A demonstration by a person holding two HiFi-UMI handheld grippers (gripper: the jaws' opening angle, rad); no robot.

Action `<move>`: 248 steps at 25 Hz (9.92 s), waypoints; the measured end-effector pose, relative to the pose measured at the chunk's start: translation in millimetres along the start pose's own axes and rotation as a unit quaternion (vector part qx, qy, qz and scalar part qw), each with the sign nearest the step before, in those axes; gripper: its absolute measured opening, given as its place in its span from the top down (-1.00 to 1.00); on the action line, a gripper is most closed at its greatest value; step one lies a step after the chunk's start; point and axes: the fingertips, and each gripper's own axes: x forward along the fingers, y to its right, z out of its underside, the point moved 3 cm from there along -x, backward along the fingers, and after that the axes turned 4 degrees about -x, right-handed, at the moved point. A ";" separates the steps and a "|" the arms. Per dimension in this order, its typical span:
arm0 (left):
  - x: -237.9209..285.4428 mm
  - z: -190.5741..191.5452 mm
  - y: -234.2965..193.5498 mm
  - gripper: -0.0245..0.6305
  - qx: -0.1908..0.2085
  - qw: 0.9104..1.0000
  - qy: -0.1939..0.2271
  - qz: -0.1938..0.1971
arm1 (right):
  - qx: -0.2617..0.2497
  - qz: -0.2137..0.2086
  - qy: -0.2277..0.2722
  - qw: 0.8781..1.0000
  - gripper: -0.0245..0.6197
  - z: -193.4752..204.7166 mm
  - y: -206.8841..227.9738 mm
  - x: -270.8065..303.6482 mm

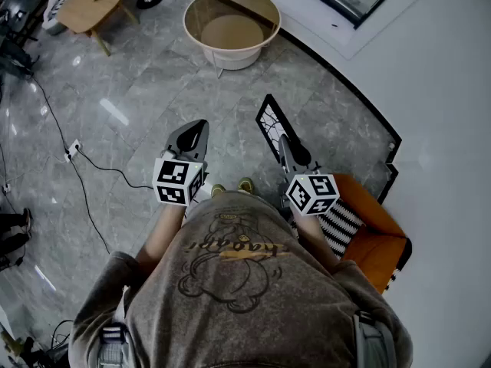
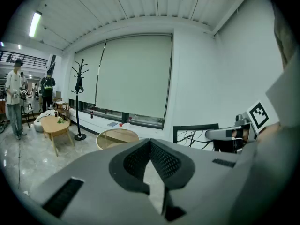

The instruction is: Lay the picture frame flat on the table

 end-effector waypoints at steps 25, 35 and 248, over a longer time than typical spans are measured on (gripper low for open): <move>-8.8 14.3 -48.3 0.87 -0.007 0.999 0.008 0.032 | 0.017 -0.005 0.031 0.999 0.78 11.7 -43.1 23.1; 14.4 9.7 -81.3 0.87 -0.018 0.999 0.010 0.028 | 0.011 -0.017 0.037 0.999 0.78 -0.7 -44.3 71.7; 907.9 63.9 -467.6 0.87 -0.172 0.974 -0.146 -0.003 | 0.143 -0.064 -0.157 0.975 0.78 64.4 458.7 961.9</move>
